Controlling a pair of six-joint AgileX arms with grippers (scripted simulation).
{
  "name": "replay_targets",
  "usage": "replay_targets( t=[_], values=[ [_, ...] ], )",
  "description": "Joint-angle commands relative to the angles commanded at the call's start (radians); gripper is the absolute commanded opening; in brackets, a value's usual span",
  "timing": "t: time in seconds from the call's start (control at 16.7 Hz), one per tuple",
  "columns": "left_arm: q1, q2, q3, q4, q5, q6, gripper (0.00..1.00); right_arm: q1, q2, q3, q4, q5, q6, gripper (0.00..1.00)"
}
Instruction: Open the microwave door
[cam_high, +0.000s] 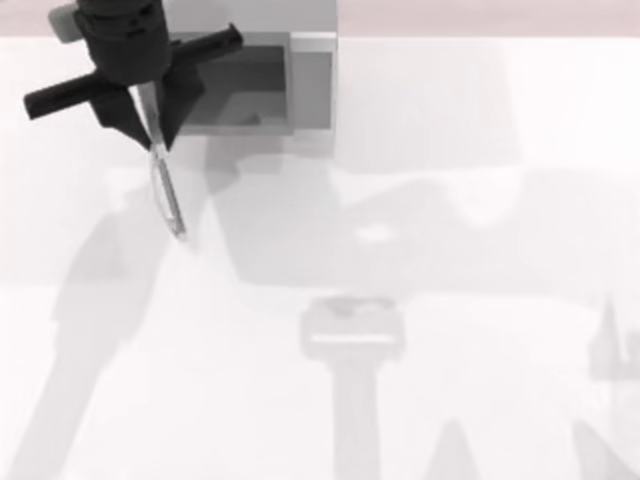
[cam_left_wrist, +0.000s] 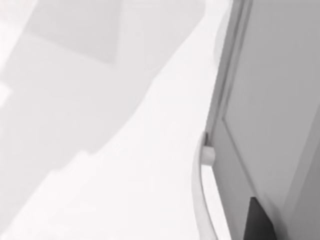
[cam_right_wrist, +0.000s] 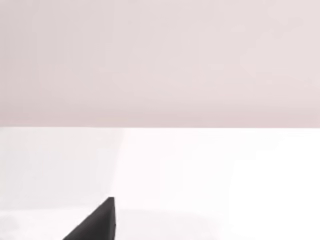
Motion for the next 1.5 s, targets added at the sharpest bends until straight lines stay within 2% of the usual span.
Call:
replay_targets(
  t=[1.5],
  values=[
    [0.014,-0.020,-0.037,0.013,-0.001,0.017,0.00,0.000,0.000,0.000,0.000,0.000,0.000,1.00]
  ],
)
